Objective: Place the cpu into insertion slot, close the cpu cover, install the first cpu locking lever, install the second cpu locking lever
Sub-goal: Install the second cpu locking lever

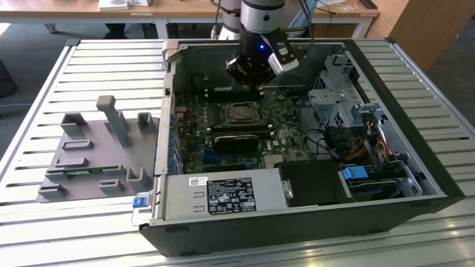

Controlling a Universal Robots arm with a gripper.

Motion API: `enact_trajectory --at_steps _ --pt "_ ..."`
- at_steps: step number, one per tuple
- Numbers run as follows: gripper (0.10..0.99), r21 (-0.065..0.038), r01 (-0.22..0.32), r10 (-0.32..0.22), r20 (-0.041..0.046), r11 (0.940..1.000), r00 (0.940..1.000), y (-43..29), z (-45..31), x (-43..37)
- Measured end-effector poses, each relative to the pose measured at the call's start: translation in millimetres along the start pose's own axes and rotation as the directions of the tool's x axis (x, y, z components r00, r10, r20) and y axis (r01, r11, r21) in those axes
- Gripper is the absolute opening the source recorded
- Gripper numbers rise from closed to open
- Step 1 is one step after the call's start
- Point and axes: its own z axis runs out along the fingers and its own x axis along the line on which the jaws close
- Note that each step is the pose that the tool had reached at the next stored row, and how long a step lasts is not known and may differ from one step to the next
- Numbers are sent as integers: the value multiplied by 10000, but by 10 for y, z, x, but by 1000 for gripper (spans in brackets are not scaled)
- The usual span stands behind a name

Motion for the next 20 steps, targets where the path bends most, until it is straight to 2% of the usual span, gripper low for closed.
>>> enact_trajectory --at_steps 3,5,7,8,9,11,20 --pt "118 -24 -1 1 0 10000 10000 -99 1 -2" --pt "118 -278 -2 2 -4 9996 10000 -129 5 -2" --pt "118 -625 -5 5 -12 9980 10000 -148 8 -3" --pt "118 -757 -7 5 -15 9971 10000 -157 9 -3" --pt "118 -825 -6 5 -16 9966 10000 -168 9 -3" --pt "118 -870 -7 6 -16 9962 10000 -187 12 -3" --pt "118 -873 -7 6 -17 9962 10000 -285 34 -5"
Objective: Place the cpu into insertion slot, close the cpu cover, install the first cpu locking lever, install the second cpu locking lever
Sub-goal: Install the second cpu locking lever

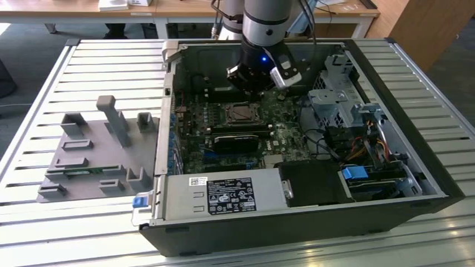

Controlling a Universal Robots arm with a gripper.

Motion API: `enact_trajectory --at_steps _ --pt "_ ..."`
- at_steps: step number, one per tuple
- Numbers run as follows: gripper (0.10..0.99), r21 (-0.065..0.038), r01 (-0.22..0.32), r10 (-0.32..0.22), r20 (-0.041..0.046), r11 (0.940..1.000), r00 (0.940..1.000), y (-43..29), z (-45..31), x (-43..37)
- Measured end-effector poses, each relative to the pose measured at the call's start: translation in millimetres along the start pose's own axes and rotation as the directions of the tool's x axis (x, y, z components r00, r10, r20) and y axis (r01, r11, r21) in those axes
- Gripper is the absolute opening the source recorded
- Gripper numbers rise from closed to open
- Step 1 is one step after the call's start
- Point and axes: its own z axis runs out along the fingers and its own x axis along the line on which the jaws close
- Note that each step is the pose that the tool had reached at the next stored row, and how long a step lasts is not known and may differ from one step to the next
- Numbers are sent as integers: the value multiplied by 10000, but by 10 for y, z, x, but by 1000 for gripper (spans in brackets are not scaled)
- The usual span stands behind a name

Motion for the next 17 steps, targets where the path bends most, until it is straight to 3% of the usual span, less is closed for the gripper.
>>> enact_trajectory --at_steps 9,12,17 --pt "118 -1 -1 1 -5 10000 10000 -125 39 -2" --pt "118 24 -5 5 -52 10000 10000 -169 42 -3" --pt "118 20 -6 6 -52 10000 10000 -187 63 -3"
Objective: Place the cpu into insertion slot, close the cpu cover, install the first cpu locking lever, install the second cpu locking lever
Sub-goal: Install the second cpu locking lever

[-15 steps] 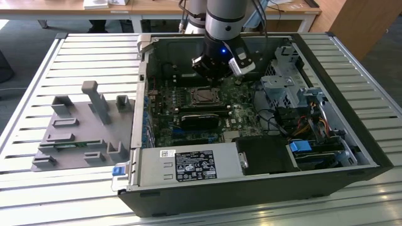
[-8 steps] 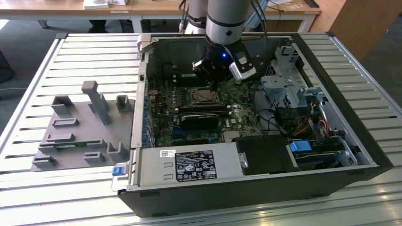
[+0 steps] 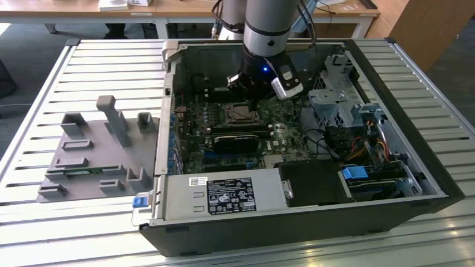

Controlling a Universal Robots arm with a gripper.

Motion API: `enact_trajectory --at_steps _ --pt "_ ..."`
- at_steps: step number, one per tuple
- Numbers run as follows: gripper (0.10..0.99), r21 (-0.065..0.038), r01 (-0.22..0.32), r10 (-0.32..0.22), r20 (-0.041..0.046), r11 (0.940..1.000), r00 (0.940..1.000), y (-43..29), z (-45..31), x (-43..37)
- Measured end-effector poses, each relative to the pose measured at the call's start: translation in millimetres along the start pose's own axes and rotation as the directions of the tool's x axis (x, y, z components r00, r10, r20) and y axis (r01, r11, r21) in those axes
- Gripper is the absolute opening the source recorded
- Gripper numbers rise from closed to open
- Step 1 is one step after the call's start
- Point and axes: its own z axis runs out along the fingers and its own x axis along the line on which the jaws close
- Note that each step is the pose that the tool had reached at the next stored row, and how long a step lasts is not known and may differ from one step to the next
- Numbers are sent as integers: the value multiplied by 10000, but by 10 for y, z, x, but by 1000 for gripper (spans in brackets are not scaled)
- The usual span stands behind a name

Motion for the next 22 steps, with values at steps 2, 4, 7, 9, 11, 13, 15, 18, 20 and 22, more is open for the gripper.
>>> enact_trajectory --at_steps 2,4,7,9,11,13,15,18,20,22 --pt "118 -5 1 -1 -2 10000 10000 -7 8 0" --pt "118 -7 1 -1 -1 10000 10000 -15 17 0" --pt "118 -7 0 0 -5 10000 10000 -47 27 -1" --pt "118 -104 0 0 -7 9999 10000 -85 26 4" --pt "118 -125 0 0 -7 9999 10000 -112 27 5" --pt "118 -135 0 0 -7 9999 10000 -139 27 4" --pt "118 -160 0 0 -8 9999 10000 -171 24 4" --pt "118 -161 -1 1 -8 9999 10000 -190 23 4" --pt "118 -162 -1 1 -7 9999 10000 -198 23 9" --pt "118 -172 0 -1 -8 9999 10000 -209 22 28"
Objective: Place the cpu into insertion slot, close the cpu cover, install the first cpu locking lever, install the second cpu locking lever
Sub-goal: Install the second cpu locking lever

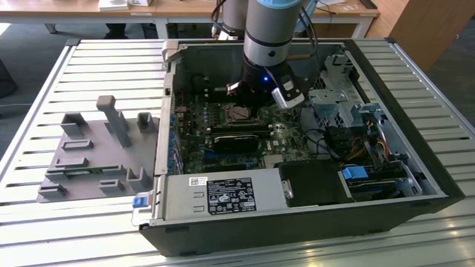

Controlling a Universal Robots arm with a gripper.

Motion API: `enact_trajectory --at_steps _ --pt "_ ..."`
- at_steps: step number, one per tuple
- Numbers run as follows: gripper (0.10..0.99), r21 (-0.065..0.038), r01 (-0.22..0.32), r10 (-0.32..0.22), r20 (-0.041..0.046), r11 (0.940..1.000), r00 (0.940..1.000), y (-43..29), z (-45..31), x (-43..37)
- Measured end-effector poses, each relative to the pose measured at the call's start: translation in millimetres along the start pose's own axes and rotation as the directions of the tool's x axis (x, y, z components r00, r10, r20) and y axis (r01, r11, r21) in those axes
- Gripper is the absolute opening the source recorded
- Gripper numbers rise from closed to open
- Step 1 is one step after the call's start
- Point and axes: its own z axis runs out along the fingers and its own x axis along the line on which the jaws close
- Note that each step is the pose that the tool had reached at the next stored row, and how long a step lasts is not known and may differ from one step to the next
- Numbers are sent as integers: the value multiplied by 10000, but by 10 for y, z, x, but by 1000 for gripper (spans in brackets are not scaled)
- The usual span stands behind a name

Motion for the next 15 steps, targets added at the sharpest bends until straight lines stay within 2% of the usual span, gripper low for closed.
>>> enact_trajectory --at_steps 10,12,13,15 --pt "118 -50 2 -2 4 10000 10000 -26 1 256" --pt "118 -64 1 -1 5 10000 10000 -29 8 282" --pt "118 -92 3 -3 2 10000 10000 -35 8 282" --pt "118 -286 1 -1 -1 9996 10000 -61 6 282"
